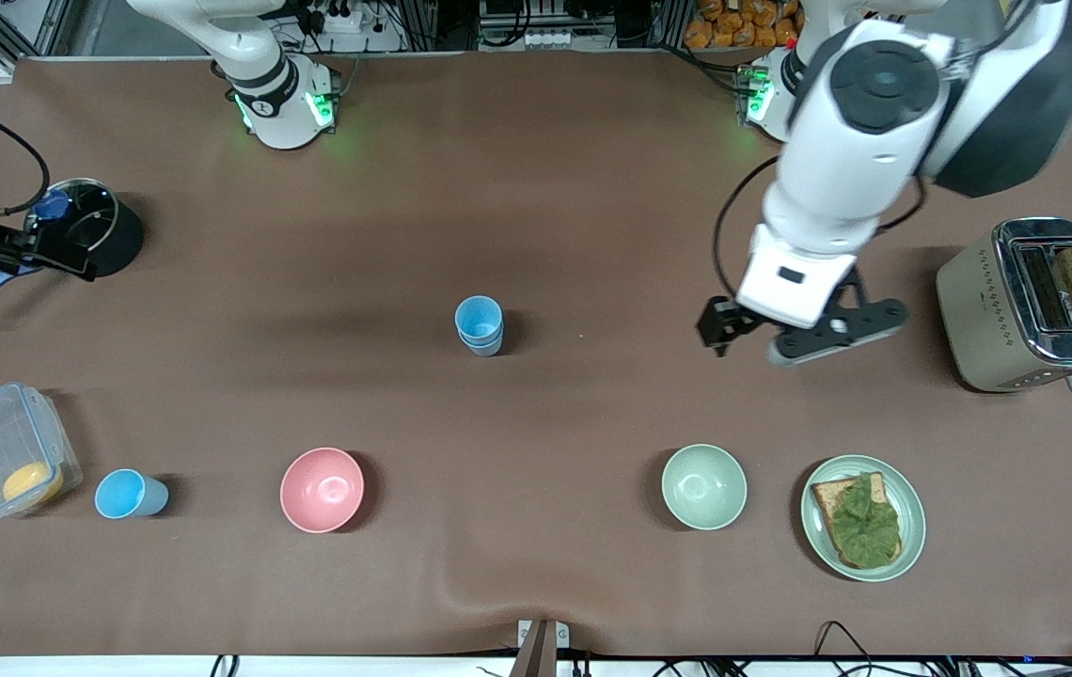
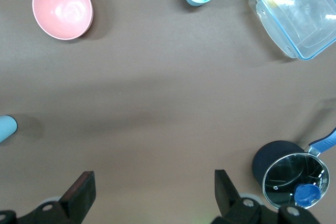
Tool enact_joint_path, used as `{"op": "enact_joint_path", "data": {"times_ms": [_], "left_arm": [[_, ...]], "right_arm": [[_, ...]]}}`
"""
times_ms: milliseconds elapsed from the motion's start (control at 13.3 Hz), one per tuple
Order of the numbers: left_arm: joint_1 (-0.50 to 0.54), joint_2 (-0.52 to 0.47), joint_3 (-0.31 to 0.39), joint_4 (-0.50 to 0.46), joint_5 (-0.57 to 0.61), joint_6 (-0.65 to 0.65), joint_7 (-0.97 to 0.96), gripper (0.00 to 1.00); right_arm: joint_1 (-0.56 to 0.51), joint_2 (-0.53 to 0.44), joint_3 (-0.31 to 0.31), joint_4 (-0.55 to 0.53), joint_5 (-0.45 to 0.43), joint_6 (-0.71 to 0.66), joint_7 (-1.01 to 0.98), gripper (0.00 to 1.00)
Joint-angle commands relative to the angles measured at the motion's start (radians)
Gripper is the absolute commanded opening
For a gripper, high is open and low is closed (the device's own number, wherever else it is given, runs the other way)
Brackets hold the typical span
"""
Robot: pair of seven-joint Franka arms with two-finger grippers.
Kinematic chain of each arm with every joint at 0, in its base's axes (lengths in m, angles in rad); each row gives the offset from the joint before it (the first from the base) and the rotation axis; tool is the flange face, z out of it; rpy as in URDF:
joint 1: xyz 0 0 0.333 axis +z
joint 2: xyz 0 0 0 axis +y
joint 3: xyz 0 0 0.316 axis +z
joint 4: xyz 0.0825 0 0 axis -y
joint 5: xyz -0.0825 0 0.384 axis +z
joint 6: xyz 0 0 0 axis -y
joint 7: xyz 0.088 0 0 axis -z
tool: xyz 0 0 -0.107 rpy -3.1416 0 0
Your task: Stack blue cups with both arms
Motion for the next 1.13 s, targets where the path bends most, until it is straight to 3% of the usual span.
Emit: {"op": "enact_joint_path", "data": {"times_ms": [0, 377, 1055], "left_arm": [[0.056, -0.06, -0.013, -0.031, 0.0, -0.059, 0.11, 1.0], [0.136, -0.094, -0.011, -0.031, -0.056, -0.099, 0.276, 1.0], [0.146, -0.106, -0.011, -0.031, -0.056, -0.117, 0.299, 1.0]], "right_arm": [[-0.024, 0.004, 0.019, 0.009, -0.017, -0.015, -0.004, 1.0], [-0.024, 0.004, 0.019, 0.009, -0.017, -0.017, -0.004, 1.0], [-0.026, 0.004, 0.019, 0.009, -0.017, -0.017, -0.004, 1.0]]}}
